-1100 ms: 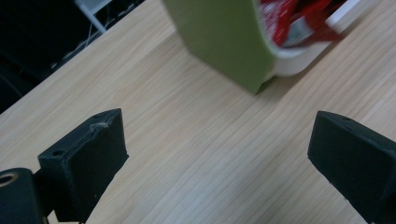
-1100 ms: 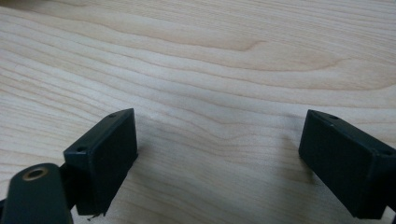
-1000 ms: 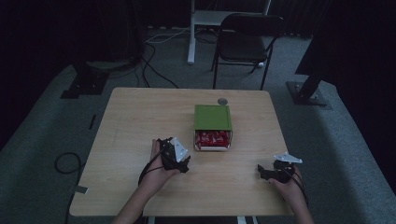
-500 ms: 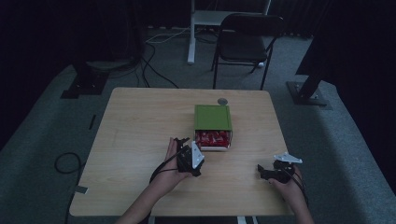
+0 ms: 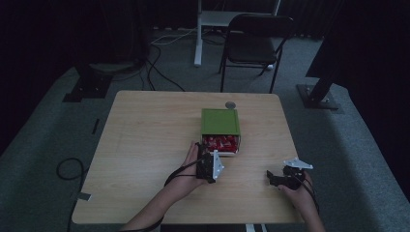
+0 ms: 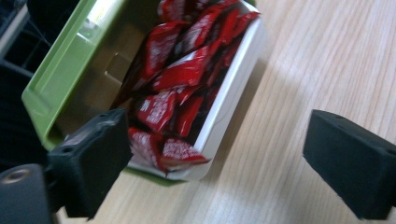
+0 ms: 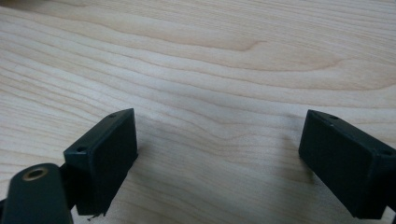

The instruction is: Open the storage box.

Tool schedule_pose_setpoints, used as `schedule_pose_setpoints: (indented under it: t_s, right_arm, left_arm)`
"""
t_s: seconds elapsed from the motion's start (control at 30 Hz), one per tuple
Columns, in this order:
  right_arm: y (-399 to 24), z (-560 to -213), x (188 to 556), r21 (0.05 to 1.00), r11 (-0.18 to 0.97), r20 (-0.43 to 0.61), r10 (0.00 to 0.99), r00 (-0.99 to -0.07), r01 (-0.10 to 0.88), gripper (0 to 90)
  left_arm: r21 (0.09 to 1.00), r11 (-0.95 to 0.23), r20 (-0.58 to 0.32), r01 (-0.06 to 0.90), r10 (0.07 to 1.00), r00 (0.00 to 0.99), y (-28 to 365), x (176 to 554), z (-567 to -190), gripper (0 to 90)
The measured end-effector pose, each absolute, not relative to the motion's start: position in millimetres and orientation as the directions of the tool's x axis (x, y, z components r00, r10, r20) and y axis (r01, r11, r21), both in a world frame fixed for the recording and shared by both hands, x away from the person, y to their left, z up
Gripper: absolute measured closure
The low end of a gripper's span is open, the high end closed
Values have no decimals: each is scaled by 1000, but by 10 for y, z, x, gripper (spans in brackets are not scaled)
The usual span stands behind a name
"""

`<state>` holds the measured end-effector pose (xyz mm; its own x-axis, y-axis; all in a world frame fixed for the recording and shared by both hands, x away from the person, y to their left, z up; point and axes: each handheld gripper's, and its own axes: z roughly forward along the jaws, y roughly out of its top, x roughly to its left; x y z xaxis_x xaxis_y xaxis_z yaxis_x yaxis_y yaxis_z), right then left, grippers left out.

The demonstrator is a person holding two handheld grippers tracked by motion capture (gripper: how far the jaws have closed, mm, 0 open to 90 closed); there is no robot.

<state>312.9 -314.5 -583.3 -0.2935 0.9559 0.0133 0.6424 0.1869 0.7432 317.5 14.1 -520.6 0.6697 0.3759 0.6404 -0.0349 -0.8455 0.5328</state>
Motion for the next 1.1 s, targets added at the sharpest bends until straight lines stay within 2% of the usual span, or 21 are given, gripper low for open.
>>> schedule_pose_setpoints:
  t_s: [0.03,0.23,0.3,0.63,0.8,0.87,1.1]
  right_arm:
    - [-3145,-5833,3129,743,187,13,956,-293,642,110]
    - [-3145,-5833,3129,743,187,13,956,-293,642,110]
    - [-3145,-5833,3129,744,187,14,956,-293,642,111]
    - [-3145,-5833,3129,743,186,14,956,-293,642,111]
    - [-3145,-5833,3129,743,186,14,956,-293,642,111]
    - [-3145,-5833,3129,743,186,14,956,-293,642,111]
    - [-3145,-5833,3129,743,187,13,956,-293,642,111]
  left_arm:
    - [510,-858,656,-58,345,671,101,3171,-5231,136]
    - [463,-882,683,-86,292,669,28,3186,-5287,164]
    - [448,-889,688,-96,274,672,22,3192,-5300,214]
    - [390,-916,702,-96,228,674,23,3244,-5408,281]
    - [399,-914,696,-77,247,674,24,3277,-5428,342]
    - [365,-927,708,-83,219,672,13,3287,-5431,362]
    - [331,-939,745,-93,200,636,-7,3332,-5468,420]
